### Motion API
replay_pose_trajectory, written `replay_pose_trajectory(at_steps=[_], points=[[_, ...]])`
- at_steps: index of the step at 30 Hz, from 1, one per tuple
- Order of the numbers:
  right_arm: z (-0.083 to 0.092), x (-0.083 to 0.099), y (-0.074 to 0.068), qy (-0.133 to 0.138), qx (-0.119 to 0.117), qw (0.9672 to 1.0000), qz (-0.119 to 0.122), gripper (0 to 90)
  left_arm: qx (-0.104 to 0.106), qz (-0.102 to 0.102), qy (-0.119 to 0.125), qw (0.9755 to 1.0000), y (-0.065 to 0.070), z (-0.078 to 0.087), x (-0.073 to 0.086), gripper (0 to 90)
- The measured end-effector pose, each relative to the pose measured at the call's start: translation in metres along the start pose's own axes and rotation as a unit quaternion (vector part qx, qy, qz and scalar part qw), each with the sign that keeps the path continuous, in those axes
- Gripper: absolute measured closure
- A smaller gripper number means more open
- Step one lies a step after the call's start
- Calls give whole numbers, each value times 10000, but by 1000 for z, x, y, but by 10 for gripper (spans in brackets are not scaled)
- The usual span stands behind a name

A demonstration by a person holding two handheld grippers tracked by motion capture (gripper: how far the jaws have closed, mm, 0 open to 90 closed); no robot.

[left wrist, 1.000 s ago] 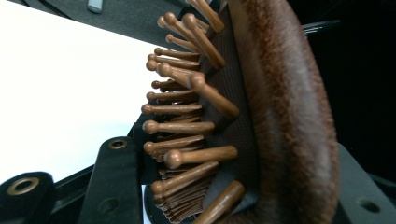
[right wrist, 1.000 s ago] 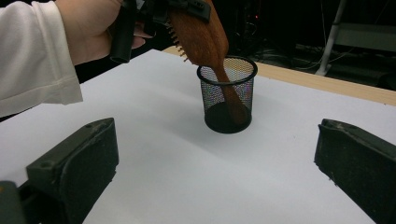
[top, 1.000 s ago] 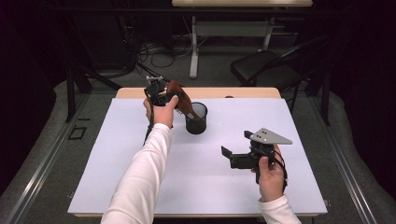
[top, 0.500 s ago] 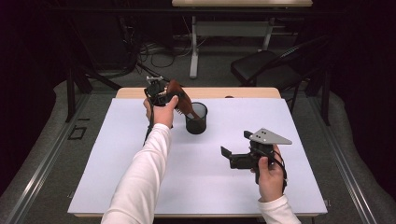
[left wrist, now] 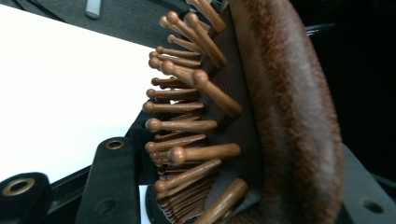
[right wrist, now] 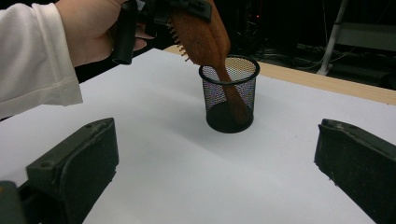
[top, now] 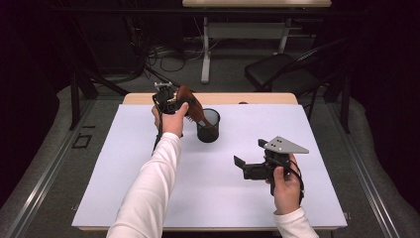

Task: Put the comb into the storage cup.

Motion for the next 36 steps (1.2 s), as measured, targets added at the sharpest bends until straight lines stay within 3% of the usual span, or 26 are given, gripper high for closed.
replay_pose_trajectory(at_steps=[36], points=[[-2, 1, -2, -49, -25, 10000, 22, 0, 62, 37, 186, 9998, -6, 5, 8, 470]])
Point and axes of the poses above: each handheld gripper's, and its own axes: z roughly backward along the jaws, x roughly out of its underside, y roughly to its right, the point moved 1 cm from there along -z, roughly forward along the jaws, and after that the axes turned 3 degrees about y, right-handed, at the moved point
